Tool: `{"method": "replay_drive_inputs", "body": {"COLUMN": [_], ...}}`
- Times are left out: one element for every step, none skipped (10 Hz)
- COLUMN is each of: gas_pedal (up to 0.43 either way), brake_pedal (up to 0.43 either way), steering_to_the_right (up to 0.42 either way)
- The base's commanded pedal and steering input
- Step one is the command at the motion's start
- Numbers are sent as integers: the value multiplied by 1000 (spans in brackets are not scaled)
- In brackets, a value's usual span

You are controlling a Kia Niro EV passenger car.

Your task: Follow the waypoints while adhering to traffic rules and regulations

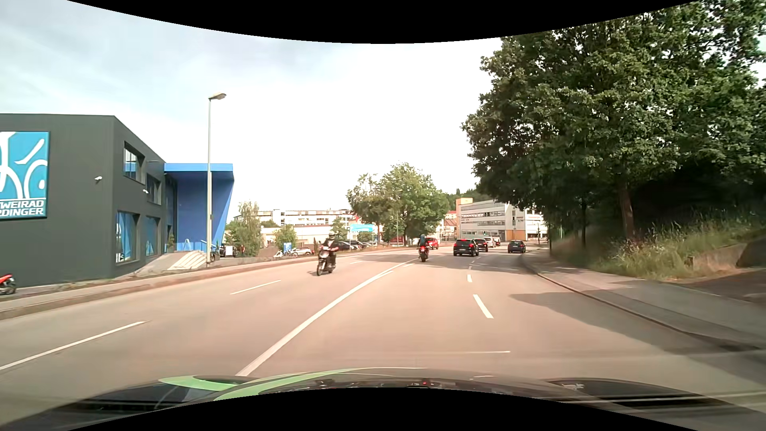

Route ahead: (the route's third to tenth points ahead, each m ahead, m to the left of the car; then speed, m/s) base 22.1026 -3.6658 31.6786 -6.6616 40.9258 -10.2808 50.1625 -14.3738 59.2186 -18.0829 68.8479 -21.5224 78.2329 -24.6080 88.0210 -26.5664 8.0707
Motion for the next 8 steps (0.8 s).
{"method": "replay_drive_inputs", "body": {"gas_pedal": [0, 0, 0, 0, 0, 0, 0, 0], "brake_pedal": [171, 159, 146, 140, 140, 146, 146, 146], "steering_to_the_right": [59, 59, 58, 58, 57, 55, 51, 48]}}
